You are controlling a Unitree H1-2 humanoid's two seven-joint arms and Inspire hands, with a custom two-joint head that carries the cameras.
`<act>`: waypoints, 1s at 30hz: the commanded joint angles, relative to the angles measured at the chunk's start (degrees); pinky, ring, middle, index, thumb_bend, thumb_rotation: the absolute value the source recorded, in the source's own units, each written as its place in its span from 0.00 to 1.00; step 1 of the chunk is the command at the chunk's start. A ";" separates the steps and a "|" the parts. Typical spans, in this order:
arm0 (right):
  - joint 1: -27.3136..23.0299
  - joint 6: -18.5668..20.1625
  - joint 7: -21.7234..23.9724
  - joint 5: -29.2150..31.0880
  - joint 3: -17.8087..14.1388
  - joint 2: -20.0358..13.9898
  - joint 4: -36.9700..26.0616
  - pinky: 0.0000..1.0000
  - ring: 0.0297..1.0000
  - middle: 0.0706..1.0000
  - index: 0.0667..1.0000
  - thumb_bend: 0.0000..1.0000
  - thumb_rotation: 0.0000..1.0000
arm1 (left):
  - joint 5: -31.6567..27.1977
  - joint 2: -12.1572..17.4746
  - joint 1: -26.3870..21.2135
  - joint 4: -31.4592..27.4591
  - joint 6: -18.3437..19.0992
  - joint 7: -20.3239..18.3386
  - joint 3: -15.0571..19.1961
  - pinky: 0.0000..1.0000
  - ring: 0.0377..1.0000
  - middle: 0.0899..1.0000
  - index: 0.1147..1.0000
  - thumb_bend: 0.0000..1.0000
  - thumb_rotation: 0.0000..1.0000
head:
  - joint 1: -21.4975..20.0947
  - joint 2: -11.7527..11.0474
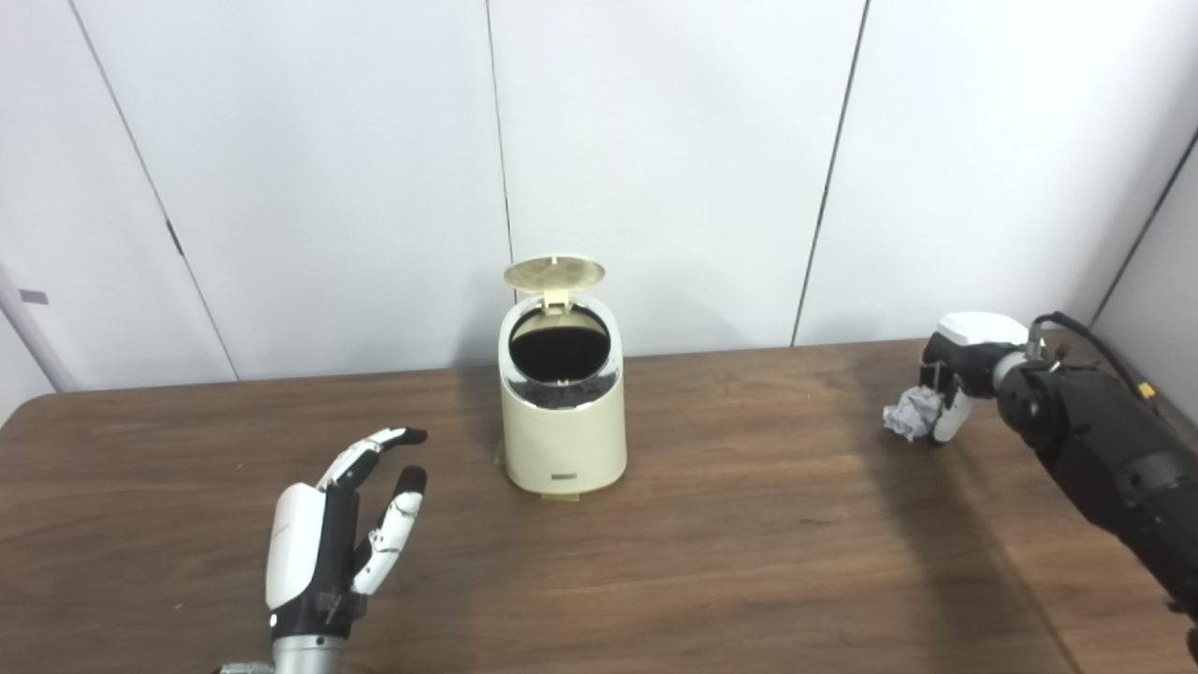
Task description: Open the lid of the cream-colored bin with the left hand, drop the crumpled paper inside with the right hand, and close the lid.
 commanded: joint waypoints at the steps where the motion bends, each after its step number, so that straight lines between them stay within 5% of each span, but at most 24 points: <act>1: -3.43 -0.81 -1.67 0.25 -1.04 -2.37 -1.28 0.47 0.53 0.50 0.43 0.52 0.00 | 0.39 0.24 1.28 2.45 -1.01 0.99 -0.11 0.78 0.80 0.77 0.72 0.45 1.00 | -0.07 0.13; 4: -3.12 -1.15 -1.82 0.72 -1.50 -2.52 -1.83 0.50 0.56 0.51 0.42 0.52 0.00 | 0.52 0.32 1.33 2.35 -0.85 0.91 -0.13 0.78 0.80 0.77 0.72 0.45 1.00 | -0.19 0.14; 19: -1.64 -5.54 -4.06 4.79 -5.51 -3.66 -6.84 0.35 0.40 0.41 0.45 0.53 0.00 | 0.55 0.53 1.20 2.52 -0.85 0.79 -0.20 0.77 0.80 0.76 0.72 0.46 1.00 | -0.37 0.15; 27: -0.95 -1.18 -0.92 3.67 -6.56 -4.03 -15.03 0.42 0.49 0.49 0.44 0.53 0.00 | 0.07 0.45 0.97 2.88 -0.79 0.59 -0.21 0.79 0.80 0.77 0.72 0.45 1.00 | -0.58 0.06; 30: -0.85 -0.62 -0.06 3.72 -6.70 -3.61 -17.48 0.36 0.44 0.43 0.45 0.53 0.00 | 0.37 0.36 0.82 3.02 -0.71 0.76 -0.29 0.79 0.80 0.77 0.72 0.45 1.00 | -0.56 -0.01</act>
